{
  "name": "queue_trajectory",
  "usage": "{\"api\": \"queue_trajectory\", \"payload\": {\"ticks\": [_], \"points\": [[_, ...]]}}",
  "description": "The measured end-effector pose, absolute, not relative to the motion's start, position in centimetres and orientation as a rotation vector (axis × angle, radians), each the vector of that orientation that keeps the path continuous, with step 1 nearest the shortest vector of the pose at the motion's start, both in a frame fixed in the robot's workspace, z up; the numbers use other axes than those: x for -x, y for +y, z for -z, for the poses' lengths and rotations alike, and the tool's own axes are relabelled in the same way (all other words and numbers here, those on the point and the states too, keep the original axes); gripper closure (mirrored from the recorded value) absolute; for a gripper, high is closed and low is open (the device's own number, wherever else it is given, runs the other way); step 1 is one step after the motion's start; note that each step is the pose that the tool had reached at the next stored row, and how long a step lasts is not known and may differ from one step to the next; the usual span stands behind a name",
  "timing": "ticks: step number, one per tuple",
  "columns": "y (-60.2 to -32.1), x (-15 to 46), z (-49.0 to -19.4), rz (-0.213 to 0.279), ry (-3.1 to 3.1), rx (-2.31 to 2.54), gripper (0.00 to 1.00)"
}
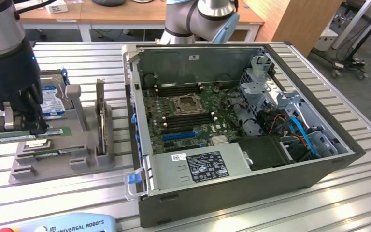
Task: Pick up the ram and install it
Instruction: 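Pick up the ram and move it above insertion slot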
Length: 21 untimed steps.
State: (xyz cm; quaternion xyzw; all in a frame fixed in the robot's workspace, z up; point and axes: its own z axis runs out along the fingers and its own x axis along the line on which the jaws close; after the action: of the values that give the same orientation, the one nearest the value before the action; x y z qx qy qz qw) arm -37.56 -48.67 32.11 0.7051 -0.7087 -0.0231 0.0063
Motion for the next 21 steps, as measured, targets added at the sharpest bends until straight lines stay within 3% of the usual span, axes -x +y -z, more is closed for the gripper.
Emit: {"api": "queue_trajectory", "payload": {"ticks": [21], "points": [[-48.7, 37.4, -36.5, 0.072, -2.218, -2.206, 0.88]]}}
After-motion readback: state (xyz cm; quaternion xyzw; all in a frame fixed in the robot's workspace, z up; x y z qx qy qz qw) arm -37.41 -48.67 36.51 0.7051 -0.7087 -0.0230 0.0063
